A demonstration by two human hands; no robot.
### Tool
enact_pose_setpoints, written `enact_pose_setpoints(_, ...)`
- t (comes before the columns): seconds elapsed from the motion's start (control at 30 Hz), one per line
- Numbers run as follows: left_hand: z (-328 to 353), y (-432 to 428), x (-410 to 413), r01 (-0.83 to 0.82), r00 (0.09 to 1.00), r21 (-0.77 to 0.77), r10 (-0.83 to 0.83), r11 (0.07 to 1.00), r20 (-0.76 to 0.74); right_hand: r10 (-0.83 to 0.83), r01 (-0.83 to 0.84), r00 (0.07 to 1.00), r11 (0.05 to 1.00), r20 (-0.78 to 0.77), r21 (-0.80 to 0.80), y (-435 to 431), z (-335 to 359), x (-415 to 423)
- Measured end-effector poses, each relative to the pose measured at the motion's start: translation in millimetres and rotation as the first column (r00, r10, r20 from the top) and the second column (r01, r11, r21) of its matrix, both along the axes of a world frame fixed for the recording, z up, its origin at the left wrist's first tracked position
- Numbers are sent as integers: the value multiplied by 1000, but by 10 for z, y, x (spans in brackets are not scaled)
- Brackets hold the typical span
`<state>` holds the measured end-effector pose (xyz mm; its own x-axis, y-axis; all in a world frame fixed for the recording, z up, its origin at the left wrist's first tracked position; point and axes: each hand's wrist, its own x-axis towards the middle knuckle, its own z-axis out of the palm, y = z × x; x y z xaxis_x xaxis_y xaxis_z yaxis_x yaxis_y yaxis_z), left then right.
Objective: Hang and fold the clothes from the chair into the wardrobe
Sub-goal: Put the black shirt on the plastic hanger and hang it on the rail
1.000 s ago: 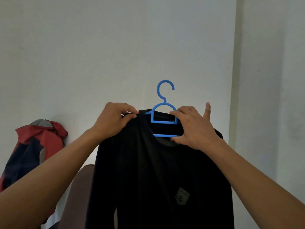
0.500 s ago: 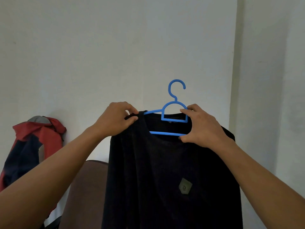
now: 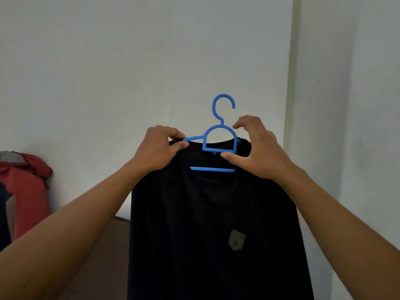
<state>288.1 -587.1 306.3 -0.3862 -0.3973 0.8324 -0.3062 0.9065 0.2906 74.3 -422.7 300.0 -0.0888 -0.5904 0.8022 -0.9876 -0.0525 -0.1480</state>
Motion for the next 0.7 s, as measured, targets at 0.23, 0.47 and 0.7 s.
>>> enact_pose_setpoints(0.23,90,-458,92,42,999,-44,-42,998,4,-96,117,969,990,230,-79,2,-220,-579)
enact_pose_setpoints(0.47,64,-800,278,80,996,-115,-77,990,33,76,-6,967,961,243,-276,-178,-162,-575)
enact_pose_setpoints(0.7,34,-819,460,220,975,-329,-204,918,84,201,-151,736,980,647,-132,-225,66,-639)
